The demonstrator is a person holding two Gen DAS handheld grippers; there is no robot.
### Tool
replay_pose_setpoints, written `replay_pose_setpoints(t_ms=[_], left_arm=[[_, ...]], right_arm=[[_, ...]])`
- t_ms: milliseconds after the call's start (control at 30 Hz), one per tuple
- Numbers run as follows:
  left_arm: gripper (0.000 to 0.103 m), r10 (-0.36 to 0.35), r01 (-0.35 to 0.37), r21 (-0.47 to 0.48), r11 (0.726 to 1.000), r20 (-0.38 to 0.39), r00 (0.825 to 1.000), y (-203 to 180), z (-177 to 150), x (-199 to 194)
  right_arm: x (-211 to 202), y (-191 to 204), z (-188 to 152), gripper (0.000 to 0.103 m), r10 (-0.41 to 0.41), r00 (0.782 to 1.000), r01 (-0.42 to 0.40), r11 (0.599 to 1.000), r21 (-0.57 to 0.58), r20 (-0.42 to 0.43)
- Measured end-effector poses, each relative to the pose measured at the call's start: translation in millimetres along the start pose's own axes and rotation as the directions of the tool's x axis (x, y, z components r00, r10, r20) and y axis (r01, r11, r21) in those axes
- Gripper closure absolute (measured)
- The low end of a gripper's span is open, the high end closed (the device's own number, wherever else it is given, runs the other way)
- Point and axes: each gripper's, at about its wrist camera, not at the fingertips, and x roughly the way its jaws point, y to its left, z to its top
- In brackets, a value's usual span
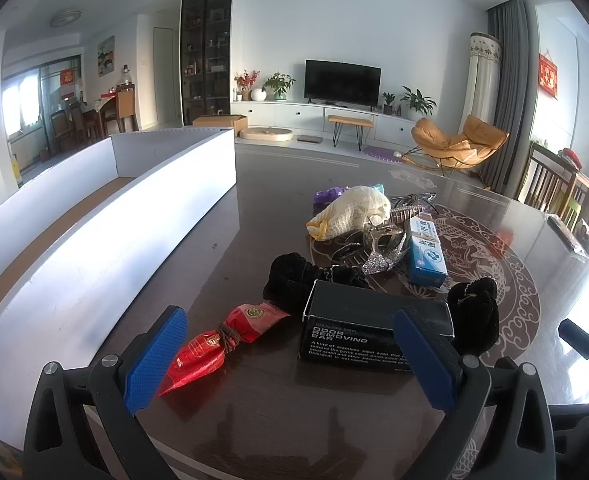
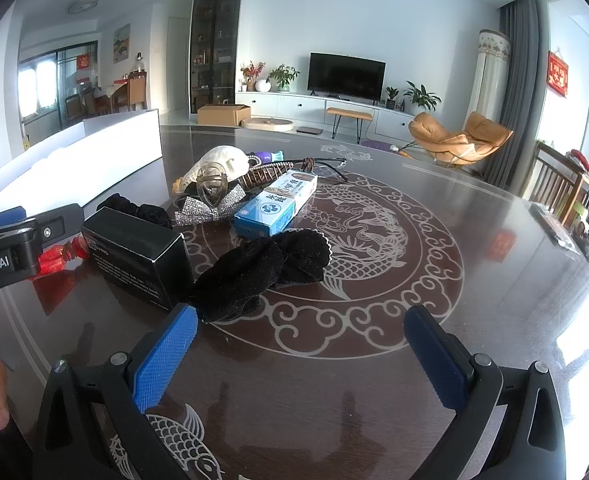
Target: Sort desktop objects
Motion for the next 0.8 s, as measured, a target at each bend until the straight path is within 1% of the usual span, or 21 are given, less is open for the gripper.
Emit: replay_pose_setpoints(t_ms=[800], left_arm=[[0.000, 0.003, -0.003, 0.000, 1.000, -0.005, 1.000, -2.0, -0.7, 1.7]], right_arm=[[1.8, 0.2, 0.4, 0.000, 0.005, 1.000, -0.004, 1.000, 0.002, -0.008]])
